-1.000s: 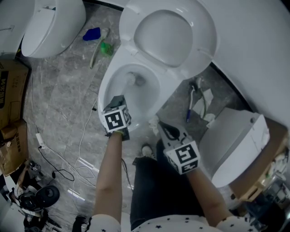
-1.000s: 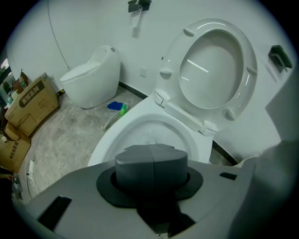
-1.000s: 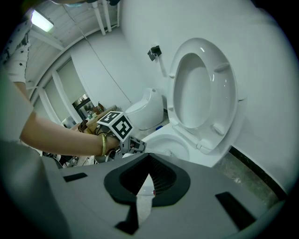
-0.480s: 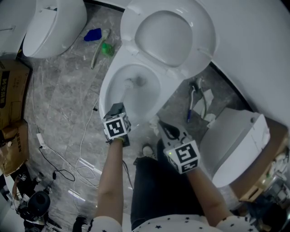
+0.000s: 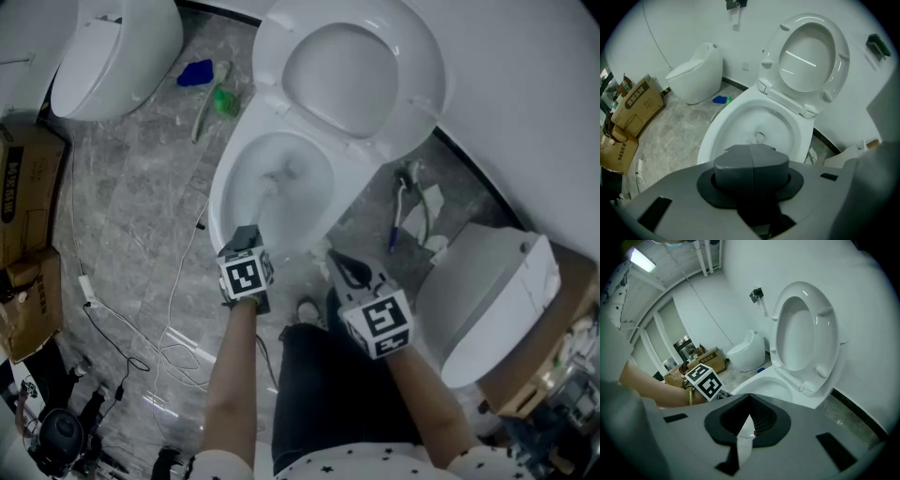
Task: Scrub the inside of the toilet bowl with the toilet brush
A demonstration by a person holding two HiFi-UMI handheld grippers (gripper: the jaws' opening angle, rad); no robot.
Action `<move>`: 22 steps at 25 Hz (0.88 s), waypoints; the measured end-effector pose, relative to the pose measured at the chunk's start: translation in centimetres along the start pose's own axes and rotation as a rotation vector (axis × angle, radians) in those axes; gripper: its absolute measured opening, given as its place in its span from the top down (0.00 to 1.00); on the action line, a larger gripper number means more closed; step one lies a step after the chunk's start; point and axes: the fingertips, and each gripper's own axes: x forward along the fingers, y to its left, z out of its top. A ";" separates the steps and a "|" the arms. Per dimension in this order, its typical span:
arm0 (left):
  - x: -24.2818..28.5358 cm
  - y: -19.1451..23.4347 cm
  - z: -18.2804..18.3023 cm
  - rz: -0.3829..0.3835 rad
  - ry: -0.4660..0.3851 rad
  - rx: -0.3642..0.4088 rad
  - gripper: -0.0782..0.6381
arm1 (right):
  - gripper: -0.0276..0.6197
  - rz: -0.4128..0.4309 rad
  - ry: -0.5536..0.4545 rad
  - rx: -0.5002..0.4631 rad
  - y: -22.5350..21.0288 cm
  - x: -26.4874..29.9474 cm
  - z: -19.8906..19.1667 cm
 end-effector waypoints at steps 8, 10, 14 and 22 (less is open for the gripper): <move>-0.5 -1.0 -0.4 -0.011 -0.022 0.026 0.68 | 0.95 0.001 -0.003 0.002 0.1 -0.2 0.2; -0.4 -1.1 -0.9 -0.015 -0.012 0.018 0.68 | 0.95 -0.001 -0.003 0.002 0.1 -0.1 0.1; -0.2 -1.2 -1.9 -0.021 -0.003 0.000 0.68 | 0.95 -0.002 -0.005 -0.001 0.1 -0.1 0.1; -0.7 -2.5 -2.1 -0.040 0.000 0.002 0.68 | 0.95 -0.003 -0.009 0.004 0.4 -0.1 0.4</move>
